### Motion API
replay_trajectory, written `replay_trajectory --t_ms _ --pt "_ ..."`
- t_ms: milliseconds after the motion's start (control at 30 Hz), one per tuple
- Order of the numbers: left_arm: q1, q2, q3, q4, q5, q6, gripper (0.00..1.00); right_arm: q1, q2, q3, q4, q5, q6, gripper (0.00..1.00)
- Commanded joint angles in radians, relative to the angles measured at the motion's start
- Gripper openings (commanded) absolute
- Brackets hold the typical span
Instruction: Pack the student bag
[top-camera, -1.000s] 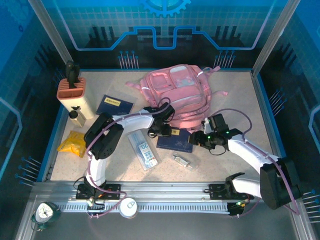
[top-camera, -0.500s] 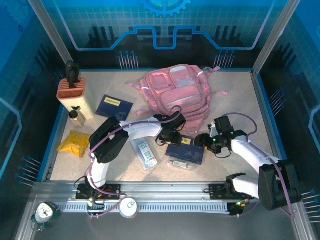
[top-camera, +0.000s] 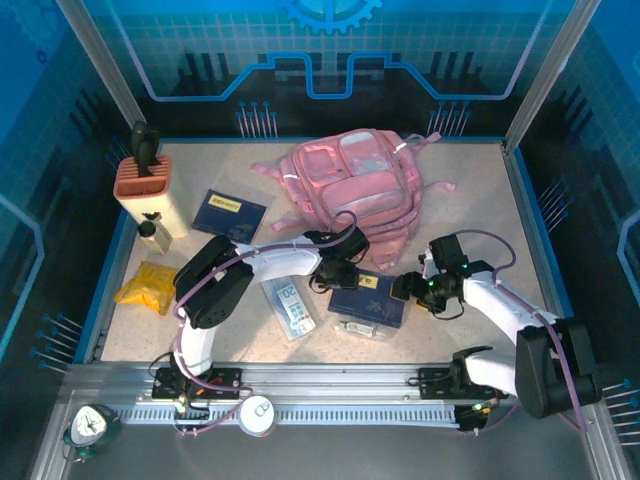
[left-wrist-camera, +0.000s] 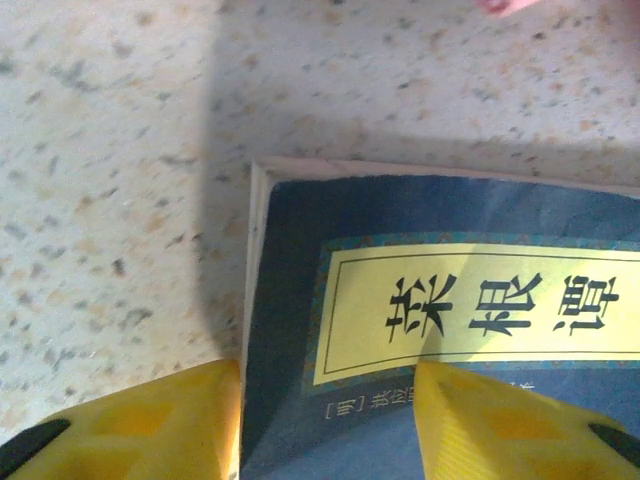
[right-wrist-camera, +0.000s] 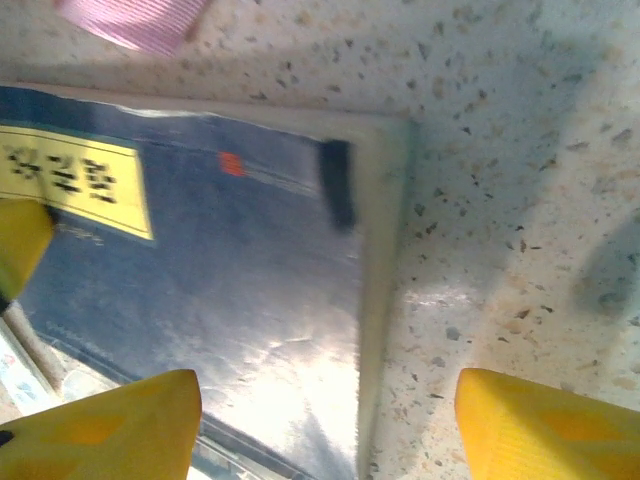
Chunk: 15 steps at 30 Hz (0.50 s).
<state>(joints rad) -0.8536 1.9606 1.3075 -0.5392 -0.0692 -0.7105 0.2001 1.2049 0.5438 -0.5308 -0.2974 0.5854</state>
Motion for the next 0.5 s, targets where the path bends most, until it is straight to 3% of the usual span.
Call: replay_trajectory --t_ms 0,467 --pt "0.003 -0.036 -0.039 -0.007 -0.025 -0.048 0.46 0.000 0.005 -0.008 0.021 -0.040 -0.006 0.67" --pt "0.004 -0.013 -0.036 0.045 0.031 -0.010 0.41 0.050 0.065 0.006 0.082 -0.086 -0.002 0.72"
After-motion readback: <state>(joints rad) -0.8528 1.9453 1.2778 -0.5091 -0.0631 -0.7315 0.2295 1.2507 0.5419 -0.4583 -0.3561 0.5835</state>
